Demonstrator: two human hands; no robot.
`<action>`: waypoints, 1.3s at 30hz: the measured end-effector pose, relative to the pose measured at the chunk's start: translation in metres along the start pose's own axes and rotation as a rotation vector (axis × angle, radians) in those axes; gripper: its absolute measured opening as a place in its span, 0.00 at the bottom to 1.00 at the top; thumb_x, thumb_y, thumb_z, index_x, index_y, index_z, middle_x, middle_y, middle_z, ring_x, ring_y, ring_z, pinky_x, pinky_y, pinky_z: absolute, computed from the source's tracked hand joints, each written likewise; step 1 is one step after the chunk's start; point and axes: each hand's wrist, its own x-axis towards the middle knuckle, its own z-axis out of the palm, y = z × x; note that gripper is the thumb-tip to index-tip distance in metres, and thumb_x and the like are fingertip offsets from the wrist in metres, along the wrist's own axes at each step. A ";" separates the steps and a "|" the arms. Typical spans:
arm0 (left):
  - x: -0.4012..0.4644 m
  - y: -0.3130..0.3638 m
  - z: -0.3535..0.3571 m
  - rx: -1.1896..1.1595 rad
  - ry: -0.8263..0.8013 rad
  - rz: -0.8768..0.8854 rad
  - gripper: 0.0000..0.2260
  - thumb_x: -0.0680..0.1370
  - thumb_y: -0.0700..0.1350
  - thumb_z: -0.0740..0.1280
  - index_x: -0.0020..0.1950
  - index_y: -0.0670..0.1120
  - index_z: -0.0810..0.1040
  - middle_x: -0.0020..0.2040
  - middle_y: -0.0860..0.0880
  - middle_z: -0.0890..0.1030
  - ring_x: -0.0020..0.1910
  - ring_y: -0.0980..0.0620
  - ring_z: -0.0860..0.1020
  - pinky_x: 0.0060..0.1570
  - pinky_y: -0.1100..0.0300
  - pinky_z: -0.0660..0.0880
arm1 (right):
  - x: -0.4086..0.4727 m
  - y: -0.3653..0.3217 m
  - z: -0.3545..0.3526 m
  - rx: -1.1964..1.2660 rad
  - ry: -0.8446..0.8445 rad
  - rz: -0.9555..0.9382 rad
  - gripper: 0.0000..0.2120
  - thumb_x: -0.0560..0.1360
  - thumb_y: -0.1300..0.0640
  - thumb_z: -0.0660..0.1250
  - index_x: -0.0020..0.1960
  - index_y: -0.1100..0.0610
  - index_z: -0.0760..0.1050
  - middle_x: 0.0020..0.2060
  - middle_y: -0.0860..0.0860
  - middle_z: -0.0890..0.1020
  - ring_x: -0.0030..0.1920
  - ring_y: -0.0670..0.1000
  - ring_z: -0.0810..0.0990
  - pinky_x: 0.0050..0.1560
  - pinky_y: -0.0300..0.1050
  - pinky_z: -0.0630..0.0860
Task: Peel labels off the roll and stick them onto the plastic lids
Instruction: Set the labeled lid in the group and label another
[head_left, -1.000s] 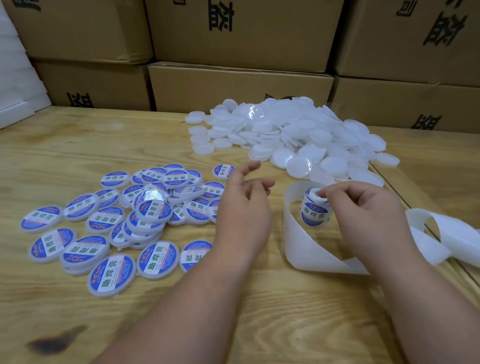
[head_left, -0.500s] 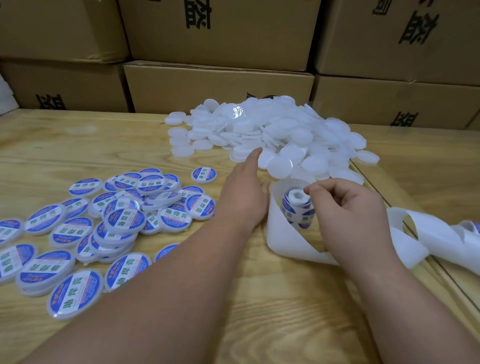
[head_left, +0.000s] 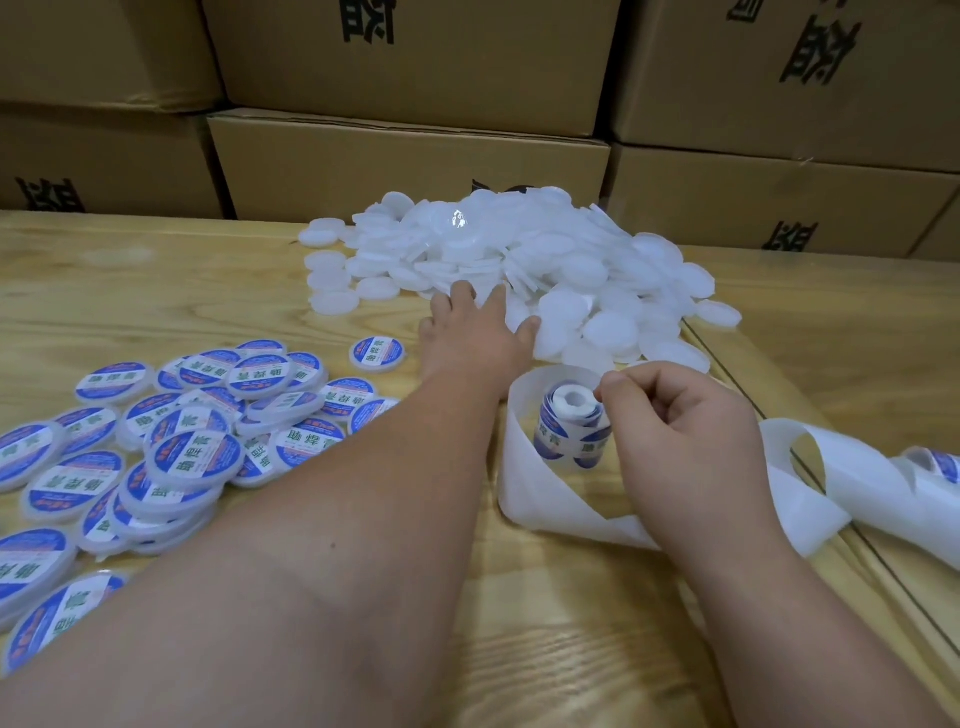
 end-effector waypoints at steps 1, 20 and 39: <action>0.000 0.000 0.000 0.001 0.009 0.007 0.29 0.80 0.67 0.53 0.78 0.55 0.64 0.71 0.45 0.66 0.68 0.42 0.64 0.64 0.46 0.65 | 0.000 0.001 0.000 0.001 -0.001 -0.001 0.14 0.78 0.56 0.69 0.34 0.54 0.79 0.21 0.40 0.70 0.24 0.40 0.69 0.26 0.27 0.64; -0.095 -0.003 -0.058 -0.999 0.077 -0.261 0.05 0.78 0.44 0.63 0.44 0.53 0.69 0.44 0.56 0.83 0.41 0.56 0.80 0.37 0.62 0.72 | -0.012 -0.007 0.005 -0.136 -0.188 -0.049 0.02 0.74 0.41 0.68 0.44 0.38 0.77 0.22 0.45 0.75 0.24 0.43 0.72 0.26 0.36 0.67; -0.151 -0.015 -0.084 -1.235 -0.144 -0.197 0.15 0.80 0.42 0.66 0.60 0.61 0.79 0.54 0.61 0.84 0.51 0.58 0.83 0.45 0.62 0.79 | -0.013 -0.005 0.004 -0.344 -0.601 -0.030 0.09 0.72 0.58 0.66 0.34 0.51 0.73 0.25 0.43 0.72 0.26 0.42 0.67 0.27 0.34 0.64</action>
